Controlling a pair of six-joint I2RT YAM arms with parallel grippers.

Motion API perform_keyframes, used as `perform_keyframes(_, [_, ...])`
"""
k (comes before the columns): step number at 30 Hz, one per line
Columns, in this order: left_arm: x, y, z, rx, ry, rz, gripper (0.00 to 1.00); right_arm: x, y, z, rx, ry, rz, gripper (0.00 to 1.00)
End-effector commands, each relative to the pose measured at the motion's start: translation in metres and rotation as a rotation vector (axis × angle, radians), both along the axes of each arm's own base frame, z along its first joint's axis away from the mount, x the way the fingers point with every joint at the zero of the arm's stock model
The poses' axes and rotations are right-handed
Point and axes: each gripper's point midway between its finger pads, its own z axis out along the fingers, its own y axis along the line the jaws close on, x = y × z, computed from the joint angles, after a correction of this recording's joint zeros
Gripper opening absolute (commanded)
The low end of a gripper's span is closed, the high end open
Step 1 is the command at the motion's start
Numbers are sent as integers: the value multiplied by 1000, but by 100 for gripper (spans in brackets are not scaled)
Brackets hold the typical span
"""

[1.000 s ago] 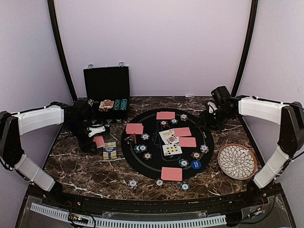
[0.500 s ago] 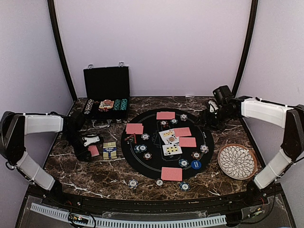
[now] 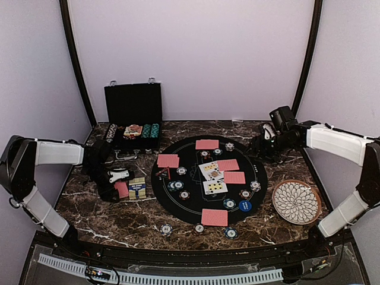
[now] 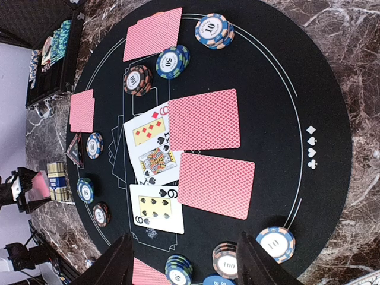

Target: Distribute texas hold em gaming equipment

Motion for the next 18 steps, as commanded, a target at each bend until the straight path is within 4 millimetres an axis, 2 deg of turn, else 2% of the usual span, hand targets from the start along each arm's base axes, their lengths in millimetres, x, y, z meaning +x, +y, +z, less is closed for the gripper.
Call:
perform_keyframes(1, [-20,-3,-9,-1,59,-44,76,0,4,17,32,-42,1,61])
perform_keyframes(4, [-25,1,-9,21,68,-51,83,1,4,21,33,-49,1,61])
perform_keyframes(9, [-24,7,-11,51,53,-46,85,1,5,23,36,-52,4,61])
perform_keyframes(14, [-15,-5,10,-11,33,-32,89,1,4,24,38,-56,3,62])
perform_keyframes(15, [-10,-9,17,-34,22,-29,96,1,4,25,35,-56,1,63])
perform_keyframes(18, [-8,-15,29,-67,26,-22,99,2,2,27,27,-64,-8,70])
